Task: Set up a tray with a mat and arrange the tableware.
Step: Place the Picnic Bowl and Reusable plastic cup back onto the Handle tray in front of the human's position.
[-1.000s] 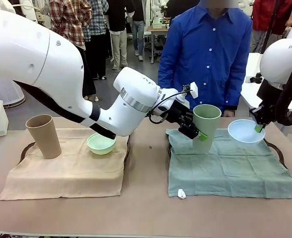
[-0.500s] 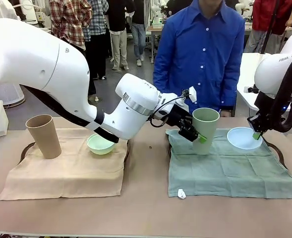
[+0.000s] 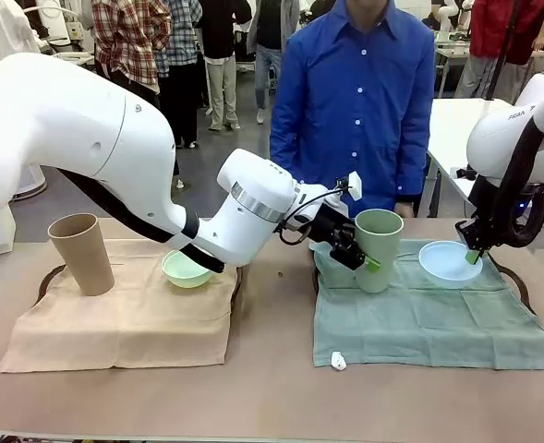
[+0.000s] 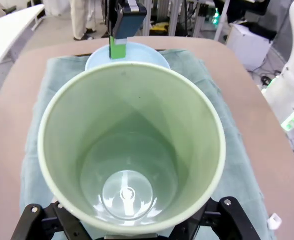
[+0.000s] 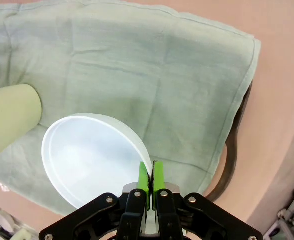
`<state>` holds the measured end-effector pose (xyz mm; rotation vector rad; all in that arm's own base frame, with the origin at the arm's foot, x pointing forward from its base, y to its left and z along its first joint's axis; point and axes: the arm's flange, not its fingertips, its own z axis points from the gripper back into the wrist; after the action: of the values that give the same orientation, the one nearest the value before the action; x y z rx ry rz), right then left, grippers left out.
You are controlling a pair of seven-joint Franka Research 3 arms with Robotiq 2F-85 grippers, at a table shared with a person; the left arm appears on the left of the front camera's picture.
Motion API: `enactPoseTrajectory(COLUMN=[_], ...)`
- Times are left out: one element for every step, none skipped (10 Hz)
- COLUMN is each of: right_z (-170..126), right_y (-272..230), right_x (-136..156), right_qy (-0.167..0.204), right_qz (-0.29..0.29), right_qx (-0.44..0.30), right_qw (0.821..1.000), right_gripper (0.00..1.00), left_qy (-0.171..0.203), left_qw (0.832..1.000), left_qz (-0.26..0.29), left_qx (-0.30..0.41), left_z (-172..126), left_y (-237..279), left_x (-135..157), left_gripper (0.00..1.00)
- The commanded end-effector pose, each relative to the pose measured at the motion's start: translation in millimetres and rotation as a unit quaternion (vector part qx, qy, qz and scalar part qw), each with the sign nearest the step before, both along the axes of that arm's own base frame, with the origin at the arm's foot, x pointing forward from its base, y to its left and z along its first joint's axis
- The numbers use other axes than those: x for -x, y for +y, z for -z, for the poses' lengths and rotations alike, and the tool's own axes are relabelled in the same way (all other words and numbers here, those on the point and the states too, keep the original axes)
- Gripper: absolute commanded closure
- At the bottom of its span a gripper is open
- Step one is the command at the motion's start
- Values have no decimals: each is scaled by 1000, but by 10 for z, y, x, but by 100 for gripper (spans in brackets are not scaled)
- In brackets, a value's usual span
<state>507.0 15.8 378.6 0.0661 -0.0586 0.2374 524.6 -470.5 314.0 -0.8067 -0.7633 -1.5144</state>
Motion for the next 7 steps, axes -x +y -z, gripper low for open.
enactPoseTrajectory(right_z=[73,111,138,154,155,123,51], right_y=[-74,-104,-127,-143,-158,-159,-163], right_x=[-100,-113,-123,-128,-123,-81,-8], right_qy=[10,16,19,22,25,28,31], right_qz=[2,6,10,12,15,20,26], right_qx=[-11,-12,-11,-11,-9,7,30], right_qw=[1000,1000,1000,1000,1000,999,999], right_gripper=[46,36,0,0,0,13,42], left_qy=[-12,-13,-14,-14,-11,-10,1], left_qw=[1000,1000,1000,1000,1000,1000,999], left_qz=[4,4,5,6,4,-1,-11], left_qx=[5,3,1,-4,-11,-22,-36], left_z=[3,-11,-32,-47,-56,-72,-87], left_y=[17,24,21,13,5,-3,16], left_x=[-18,-13,-7,1,19,51,71], left_gripper=[15,15,6,0,0,0,0])
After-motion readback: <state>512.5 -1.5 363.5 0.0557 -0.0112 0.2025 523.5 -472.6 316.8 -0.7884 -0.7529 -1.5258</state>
